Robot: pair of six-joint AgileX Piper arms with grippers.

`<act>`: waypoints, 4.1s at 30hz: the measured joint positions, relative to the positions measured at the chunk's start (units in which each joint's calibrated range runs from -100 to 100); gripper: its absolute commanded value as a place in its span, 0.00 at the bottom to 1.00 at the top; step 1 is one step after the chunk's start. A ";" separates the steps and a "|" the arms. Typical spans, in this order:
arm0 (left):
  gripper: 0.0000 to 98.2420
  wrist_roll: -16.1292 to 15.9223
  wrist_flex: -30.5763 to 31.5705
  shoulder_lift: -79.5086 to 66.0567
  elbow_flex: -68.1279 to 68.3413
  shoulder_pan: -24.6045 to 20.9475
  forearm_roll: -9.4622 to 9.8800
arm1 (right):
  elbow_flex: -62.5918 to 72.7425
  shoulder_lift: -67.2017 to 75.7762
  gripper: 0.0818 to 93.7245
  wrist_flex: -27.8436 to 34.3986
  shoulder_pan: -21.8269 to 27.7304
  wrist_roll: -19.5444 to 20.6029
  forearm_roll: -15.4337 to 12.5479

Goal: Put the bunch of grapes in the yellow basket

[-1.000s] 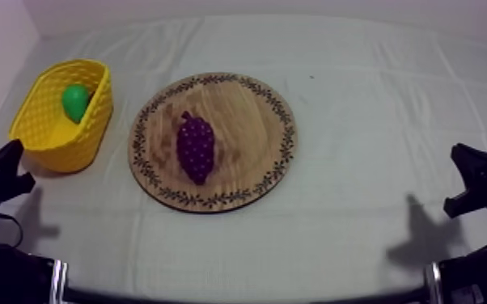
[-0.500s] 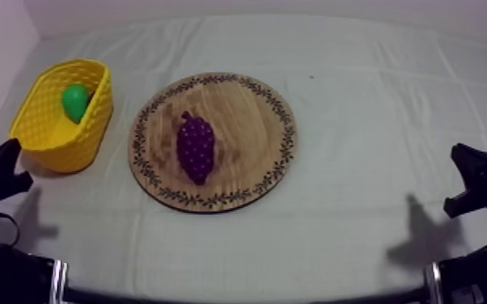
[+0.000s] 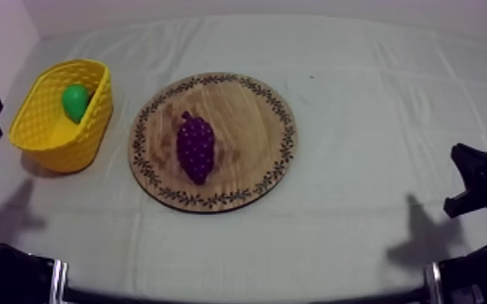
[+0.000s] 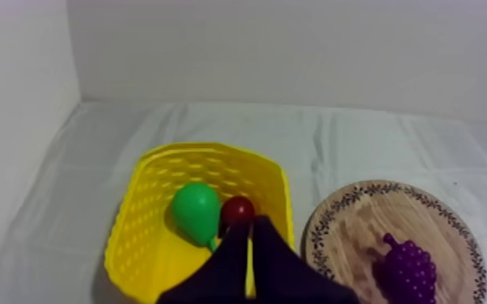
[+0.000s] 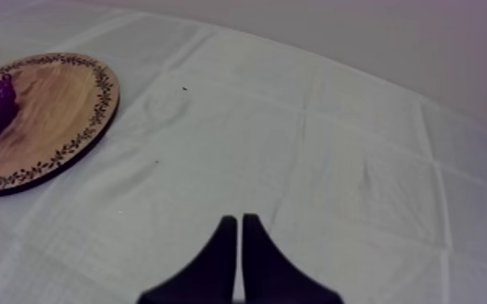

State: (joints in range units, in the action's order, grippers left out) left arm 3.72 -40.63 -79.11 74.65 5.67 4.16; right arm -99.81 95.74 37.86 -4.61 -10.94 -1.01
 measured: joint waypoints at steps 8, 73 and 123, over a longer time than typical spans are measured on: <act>0.00 1.95 -4.22 12.65 -14.75 2.41 2.19 | 0.00 0.00 0.00 0.00 0.00 0.00 0.00; 0.98 16.83 -49.45 77.45 -65.42 26.23 5.44 | 0.00 0.00 0.00 0.00 0.00 0.00 0.00; 0.98 25.89 -41.28 114.03 -69.84 25.97 -2.87 | 0.00 0.00 0.00 0.00 0.00 -0.01 0.00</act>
State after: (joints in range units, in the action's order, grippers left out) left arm 29.61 -81.91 34.92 4.81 31.64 1.29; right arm -99.81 95.74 37.86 -4.61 -10.95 -1.01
